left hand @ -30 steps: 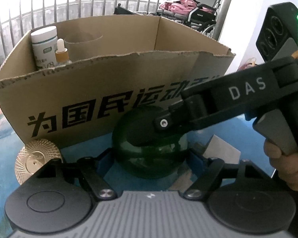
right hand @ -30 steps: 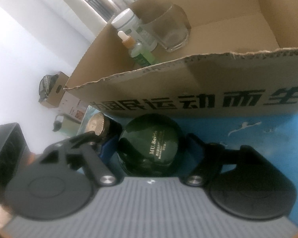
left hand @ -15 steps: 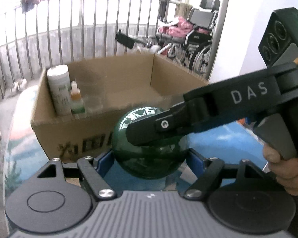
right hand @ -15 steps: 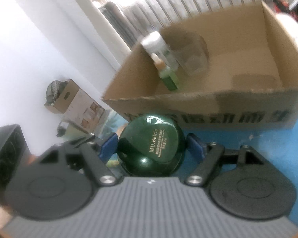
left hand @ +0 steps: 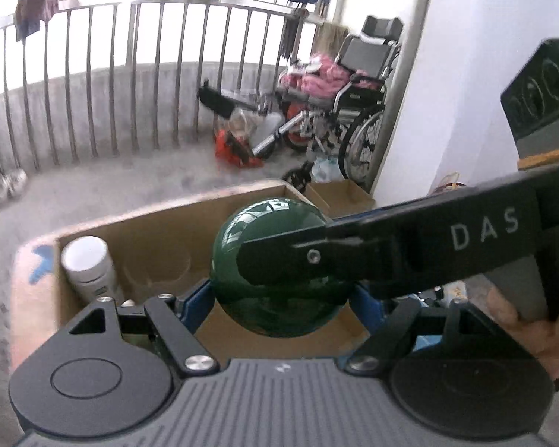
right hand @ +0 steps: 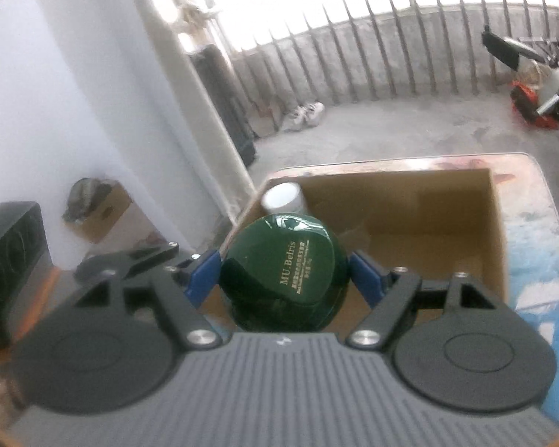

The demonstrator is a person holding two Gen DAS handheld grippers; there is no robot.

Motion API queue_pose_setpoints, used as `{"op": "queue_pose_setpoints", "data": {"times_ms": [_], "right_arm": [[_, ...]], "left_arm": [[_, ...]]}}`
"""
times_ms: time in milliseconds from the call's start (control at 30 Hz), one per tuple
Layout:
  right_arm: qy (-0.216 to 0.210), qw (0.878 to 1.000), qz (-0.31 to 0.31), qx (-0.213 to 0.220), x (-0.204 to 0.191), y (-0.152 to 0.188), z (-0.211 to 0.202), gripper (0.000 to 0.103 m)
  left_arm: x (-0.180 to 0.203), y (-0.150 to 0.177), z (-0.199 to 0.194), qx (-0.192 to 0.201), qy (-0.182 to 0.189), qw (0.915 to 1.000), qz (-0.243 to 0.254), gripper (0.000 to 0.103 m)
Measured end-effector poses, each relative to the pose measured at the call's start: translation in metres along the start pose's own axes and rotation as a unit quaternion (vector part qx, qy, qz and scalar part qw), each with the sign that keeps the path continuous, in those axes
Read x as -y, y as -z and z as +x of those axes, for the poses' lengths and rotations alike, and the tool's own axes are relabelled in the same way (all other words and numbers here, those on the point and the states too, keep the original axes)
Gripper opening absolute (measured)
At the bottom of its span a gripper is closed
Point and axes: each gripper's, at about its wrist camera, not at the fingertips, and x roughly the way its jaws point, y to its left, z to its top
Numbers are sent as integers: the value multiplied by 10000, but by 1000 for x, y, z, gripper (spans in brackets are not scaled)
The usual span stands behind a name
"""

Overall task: Organize rigid objects
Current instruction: 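Lift the green jar with the right gripper and lower it into the box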

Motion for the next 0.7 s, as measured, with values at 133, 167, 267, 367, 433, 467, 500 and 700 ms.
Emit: {"op": "queue_pose_setpoints", "data": {"times_ms": [133,167,267,367,433,467,500,700], "right_arm": [[98,9981,500,-337,45,-31,39,76],[131,9974,584,-410,55,-35,48,76],[215,9948,780,-622,80,-45,79,77],[169,9914,1011,-808,102,-54,105,77],[144,9904,1049,-892,109,-58,119,77],[138,9901,1044,-928,113,-60,124,77],[142,9899,1033,-959,114,-61,128,77],[200,9868,1132,-1143,126,-57,154,78]], "left_arm": [[-25,-18,52,-392,150,9984,-386,80],[-32,-22,64,-486,184,9973,-528,80],[-47,-29,94,-703,164,9940,-817,80],[-58,-33,114,-845,87,9927,-855,80],[-62,-35,124,-913,45,9921,-855,80],[-63,-36,127,-939,25,9919,-850,80],[-63,-36,132,-966,2,9918,-838,80],[-62,-32,152,-1253,-131,9893,-739,80]]}}
